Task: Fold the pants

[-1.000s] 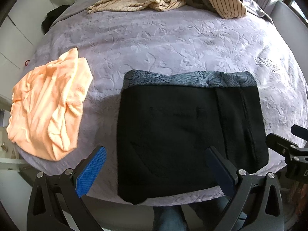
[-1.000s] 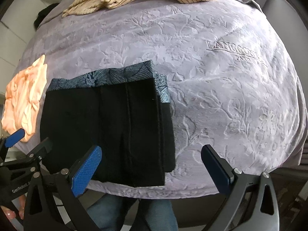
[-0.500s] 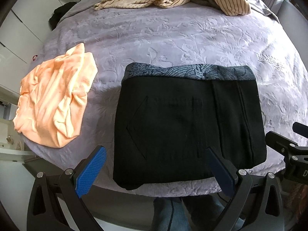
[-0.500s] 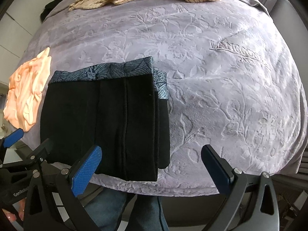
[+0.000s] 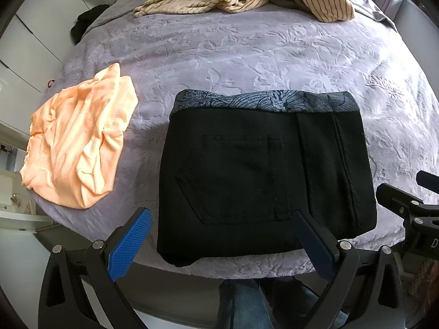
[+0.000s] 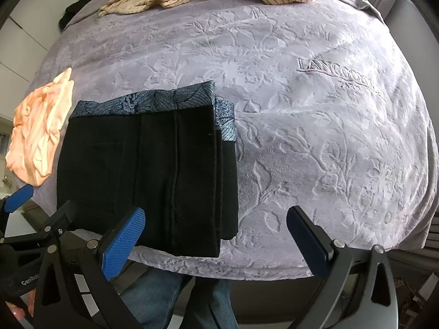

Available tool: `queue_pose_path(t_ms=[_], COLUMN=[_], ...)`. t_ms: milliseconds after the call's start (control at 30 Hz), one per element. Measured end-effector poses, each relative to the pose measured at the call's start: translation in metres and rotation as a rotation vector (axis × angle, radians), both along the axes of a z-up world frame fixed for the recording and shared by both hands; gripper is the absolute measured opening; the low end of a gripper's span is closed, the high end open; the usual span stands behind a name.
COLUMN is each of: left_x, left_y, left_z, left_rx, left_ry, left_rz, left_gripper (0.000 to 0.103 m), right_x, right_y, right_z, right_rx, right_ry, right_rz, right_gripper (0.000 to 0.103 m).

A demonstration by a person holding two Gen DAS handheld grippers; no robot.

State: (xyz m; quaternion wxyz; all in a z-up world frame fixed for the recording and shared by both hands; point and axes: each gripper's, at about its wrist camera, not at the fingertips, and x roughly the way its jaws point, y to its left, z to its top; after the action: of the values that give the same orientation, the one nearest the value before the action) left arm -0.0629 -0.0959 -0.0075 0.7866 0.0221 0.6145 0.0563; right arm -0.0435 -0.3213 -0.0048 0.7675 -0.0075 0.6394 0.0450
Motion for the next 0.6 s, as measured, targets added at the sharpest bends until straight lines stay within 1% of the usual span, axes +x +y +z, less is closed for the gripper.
queue_pose_path(t_ms=[600], left_x=[0.0012], left_y=[-0.0012], left_z=[-0.0018], left_rx=[-0.009], left_ry=[0.009], left_rz=[0.003], left_gripper=[0.103], right_x=[0.0017], right_y=[0.0032], right_z=[-0.0038], right_rx=[0.003], right_ry=[0.012], right_rz=[0.014], right_gripper=[0.103])
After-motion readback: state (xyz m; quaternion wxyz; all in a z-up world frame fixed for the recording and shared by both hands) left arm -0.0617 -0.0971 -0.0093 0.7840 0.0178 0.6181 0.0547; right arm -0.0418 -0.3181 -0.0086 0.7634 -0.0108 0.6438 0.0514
